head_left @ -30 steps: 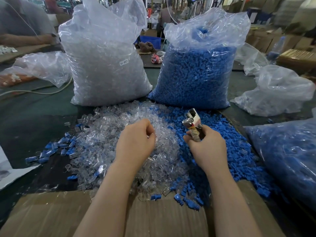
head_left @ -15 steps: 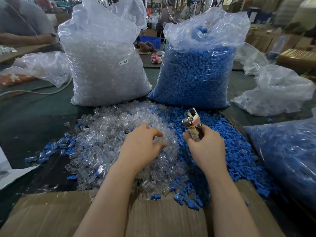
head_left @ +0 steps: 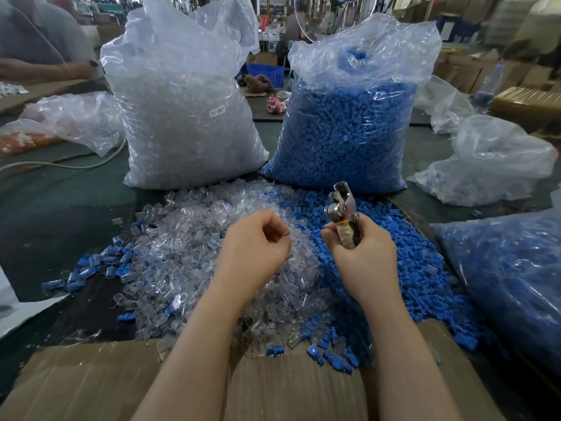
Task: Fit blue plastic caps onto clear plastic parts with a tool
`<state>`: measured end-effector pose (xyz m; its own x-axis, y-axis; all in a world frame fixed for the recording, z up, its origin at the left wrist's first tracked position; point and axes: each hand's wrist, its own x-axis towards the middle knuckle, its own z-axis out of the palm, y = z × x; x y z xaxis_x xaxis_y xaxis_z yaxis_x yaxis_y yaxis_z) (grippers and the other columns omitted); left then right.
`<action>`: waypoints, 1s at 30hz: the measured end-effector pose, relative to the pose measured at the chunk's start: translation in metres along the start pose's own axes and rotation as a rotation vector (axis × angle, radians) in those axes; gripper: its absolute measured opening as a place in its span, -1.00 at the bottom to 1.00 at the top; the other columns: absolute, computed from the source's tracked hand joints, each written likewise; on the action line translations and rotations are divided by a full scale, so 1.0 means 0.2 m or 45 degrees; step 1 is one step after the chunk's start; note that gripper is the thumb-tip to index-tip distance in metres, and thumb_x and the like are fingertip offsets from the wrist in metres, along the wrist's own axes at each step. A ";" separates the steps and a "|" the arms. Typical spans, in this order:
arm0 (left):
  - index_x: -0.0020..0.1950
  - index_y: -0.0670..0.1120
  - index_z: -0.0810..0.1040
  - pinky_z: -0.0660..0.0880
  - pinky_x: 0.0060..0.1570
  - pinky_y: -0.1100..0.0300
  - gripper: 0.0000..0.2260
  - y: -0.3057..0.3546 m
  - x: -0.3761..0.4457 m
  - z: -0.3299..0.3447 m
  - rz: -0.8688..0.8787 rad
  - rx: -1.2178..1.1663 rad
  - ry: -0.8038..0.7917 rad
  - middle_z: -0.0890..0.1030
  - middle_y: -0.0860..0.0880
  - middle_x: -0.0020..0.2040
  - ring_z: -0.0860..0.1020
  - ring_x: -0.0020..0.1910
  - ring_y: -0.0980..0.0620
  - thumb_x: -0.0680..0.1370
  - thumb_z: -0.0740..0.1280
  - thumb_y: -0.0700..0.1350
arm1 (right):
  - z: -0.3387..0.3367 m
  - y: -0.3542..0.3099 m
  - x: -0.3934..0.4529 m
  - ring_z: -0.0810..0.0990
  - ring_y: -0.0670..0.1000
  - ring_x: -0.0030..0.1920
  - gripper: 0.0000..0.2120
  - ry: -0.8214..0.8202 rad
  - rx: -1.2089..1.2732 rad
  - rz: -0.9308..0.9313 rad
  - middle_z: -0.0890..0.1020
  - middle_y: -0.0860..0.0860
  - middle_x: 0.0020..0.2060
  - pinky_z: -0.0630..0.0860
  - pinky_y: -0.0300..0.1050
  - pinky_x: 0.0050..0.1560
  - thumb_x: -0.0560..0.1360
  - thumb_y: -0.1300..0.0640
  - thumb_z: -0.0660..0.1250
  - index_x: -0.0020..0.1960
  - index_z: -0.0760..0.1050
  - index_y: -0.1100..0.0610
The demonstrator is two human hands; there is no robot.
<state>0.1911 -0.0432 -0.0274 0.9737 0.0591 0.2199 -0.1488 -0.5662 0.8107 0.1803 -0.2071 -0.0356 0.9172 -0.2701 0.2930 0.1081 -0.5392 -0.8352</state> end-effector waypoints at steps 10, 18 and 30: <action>-0.29 -0.04 0.57 0.54 -0.22 0.17 -0.81 0.10 -0.01 0.05 -0.253 -0.685 0.024 0.60 0.06 -0.39 0.54 -0.35 0.12 0.44 0.48 -0.26 | 0.02 -0.04 -0.02 0.58 -0.25 -0.25 -0.84 -0.087 0.378 -0.125 0.63 -0.28 -0.27 0.48 -0.40 -0.22 0.50 0.13 0.45 -0.16 0.52 -0.08; -0.15 -0.14 0.61 0.57 -0.24 0.28 -0.88 0.13 -0.03 0.05 -0.334 -1.064 -0.084 0.65 0.00 -0.34 0.60 -0.33 0.10 0.44 0.47 -0.34 | 0.03 -0.04 -0.02 0.59 -0.15 -0.24 -0.85 0.014 0.411 -0.185 0.64 -0.17 -0.23 0.53 -0.25 -0.23 0.50 0.11 0.45 -0.15 0.51 -0.09; -0.18 -0.16 0.67 0.56 -0.23 0.32 -0.92 0.16 -0.05 0.07 -0.283 -1.064 -0.012 0.71 -0.07 -0.26 0.68 -0.26 0.05 0.42 0.50 -0.32 | 0.04 -0.05 -0.03 0.61 0.00 -0.22 -0.91 0.093 0.334 -0.127 0.64 -0.04 -0.29 0.57 0.16 -0.15 0.49 0.10 0.44 -0.14 0.53 0.04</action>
<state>0.1798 -0.0738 -0.0122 0.9961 0.0879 0.0077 -0.0294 0.2483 0.9682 0.1761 -0.1937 -0.0325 0.8681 -0.2881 0.4042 0.3004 -0.3434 -0.8898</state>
